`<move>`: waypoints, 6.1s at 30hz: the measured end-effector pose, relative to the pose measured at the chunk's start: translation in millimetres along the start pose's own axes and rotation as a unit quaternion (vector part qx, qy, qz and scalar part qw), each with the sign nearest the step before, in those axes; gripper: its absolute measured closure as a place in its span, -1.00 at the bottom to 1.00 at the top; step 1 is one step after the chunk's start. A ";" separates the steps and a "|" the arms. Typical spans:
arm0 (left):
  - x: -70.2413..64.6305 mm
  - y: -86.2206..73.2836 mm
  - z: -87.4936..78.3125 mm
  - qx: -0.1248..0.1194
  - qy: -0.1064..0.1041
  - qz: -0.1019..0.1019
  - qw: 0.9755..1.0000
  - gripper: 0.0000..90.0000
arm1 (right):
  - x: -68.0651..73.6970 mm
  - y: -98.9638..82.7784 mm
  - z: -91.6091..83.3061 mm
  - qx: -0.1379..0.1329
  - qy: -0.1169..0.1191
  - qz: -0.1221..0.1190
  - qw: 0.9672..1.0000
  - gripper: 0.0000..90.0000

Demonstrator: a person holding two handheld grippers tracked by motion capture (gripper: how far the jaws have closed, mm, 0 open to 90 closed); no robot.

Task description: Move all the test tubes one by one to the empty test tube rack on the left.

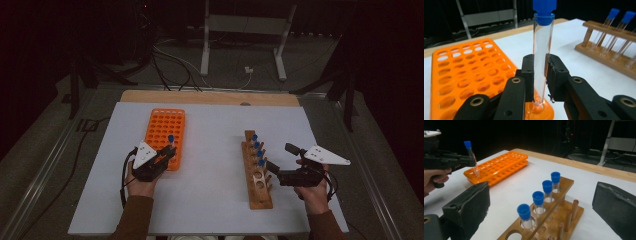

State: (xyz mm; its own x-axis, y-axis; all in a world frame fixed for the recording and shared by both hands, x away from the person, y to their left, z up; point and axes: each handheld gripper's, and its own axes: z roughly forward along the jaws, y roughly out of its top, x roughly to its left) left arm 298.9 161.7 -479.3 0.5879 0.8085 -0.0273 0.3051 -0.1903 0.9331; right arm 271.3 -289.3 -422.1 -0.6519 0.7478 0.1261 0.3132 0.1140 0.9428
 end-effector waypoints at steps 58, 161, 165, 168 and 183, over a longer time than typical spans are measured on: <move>-1.3 2.9 -41.8 -0.003 0.049 -0.054 0.997 -0.95 | 2.7 -22.9 21.6 0.063 0.023 -0.018 0.998 -0.73; -67.8 66.1 12.1 -0.020 -0.070 0.010 0.997 -0.95 | 37.1 52.3 74.7 0.081 0.110 -0.065 0.988 0.71; -75.8 66.4 21.6 -0.012 -0.093 0.020 0.995 -0.84 | 39.8 52.1 80.8 0.082 0.119 -0.060 0.988 0.71; -83.3 66.2 30.0 -0.006 -0.115 0.027 0.993 -0.67 | 43.6 52.0 86.8 0.087 0.125 -0.063 0.986 0.71; -102.3 64.5 53.8 0.017 -0.156 0.045 0.987 0.31 | 57.6 52.6 98.1 0.096 0.145 -0.065 0.983 0.71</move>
State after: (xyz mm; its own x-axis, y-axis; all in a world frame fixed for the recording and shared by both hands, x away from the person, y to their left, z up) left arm 298.8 36.8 -435.6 0.8143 0.5774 -0.0589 0.2626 -0.2761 0.9246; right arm 318.0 -176.0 -395.5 -0.8560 0.5035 0.1169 0.3203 0.3393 0.8845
